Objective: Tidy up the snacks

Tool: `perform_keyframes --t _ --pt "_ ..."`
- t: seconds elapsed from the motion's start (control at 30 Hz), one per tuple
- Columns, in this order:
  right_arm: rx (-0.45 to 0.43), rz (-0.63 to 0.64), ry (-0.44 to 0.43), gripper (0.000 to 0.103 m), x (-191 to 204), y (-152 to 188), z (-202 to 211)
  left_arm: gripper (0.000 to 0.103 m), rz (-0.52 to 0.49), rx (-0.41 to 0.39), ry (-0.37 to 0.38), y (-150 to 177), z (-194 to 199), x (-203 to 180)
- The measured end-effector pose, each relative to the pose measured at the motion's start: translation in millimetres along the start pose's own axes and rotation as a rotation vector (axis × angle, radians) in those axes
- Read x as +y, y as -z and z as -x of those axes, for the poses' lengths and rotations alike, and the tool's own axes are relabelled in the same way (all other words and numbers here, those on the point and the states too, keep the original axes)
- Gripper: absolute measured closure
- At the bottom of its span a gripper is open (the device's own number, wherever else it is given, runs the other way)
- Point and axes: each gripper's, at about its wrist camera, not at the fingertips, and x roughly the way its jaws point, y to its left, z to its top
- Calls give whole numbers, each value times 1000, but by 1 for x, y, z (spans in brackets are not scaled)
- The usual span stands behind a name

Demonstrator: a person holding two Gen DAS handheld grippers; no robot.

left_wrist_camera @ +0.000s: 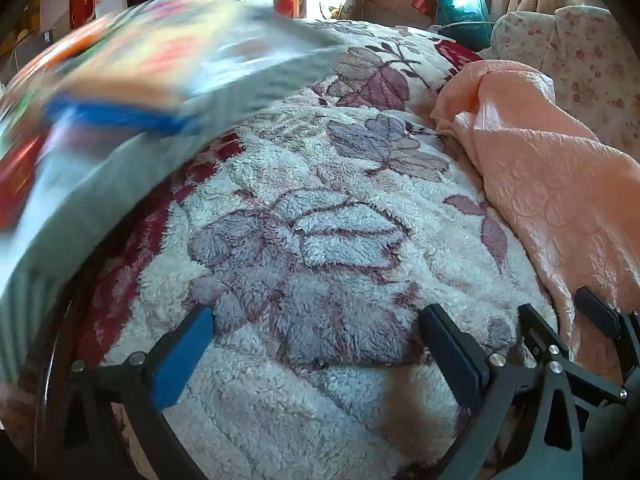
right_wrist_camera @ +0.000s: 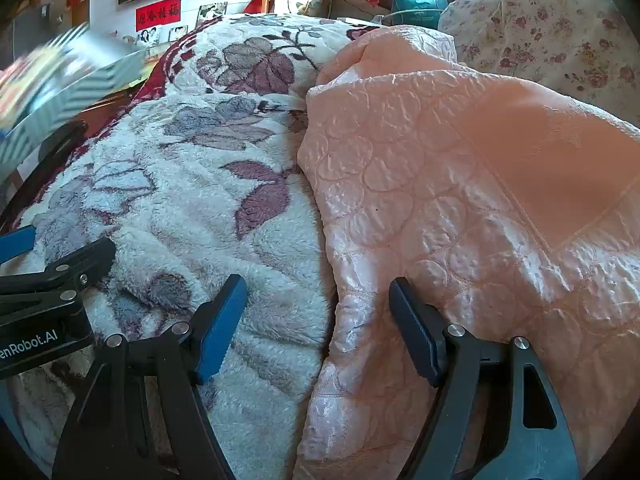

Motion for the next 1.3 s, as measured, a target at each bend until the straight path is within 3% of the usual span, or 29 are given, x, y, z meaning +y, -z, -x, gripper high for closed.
perform_keyframes --t 1.3 --pt "7 1 12 26 2 0 -4 0 -2 5 -1 3 -7 2"
